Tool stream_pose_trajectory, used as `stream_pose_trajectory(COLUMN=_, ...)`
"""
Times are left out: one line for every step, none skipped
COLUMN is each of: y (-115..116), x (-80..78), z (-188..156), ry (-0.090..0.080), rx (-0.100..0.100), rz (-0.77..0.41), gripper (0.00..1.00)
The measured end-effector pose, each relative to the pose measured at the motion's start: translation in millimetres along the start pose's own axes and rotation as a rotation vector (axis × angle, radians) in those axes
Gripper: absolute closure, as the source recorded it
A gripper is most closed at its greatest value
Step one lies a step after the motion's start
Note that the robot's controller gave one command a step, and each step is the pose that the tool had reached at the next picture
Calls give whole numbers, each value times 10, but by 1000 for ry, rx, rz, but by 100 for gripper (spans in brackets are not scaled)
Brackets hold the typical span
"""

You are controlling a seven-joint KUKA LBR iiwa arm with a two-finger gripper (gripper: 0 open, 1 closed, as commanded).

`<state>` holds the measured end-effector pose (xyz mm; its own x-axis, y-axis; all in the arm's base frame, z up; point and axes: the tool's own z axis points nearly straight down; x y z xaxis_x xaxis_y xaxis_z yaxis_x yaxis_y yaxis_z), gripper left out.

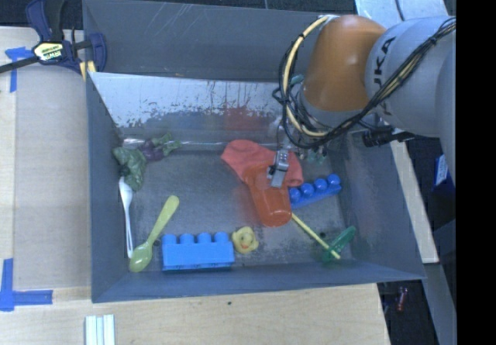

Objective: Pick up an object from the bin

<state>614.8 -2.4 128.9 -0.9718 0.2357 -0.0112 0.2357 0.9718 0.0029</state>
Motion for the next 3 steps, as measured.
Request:
stream_pose_trajectory(y=0, x=-73, z=255, ry=6, rx=-1, rz=-160, gripper=0)
stream_pose_trajectory(y=-430, x=-161, z=406, ry=-6, rx=-5, rz=-6, gripper=100)
stream_pose_trajectory(y=-429, x=-161, z=407, ry=-6, rx=-4, rz=-6, gripper=100)
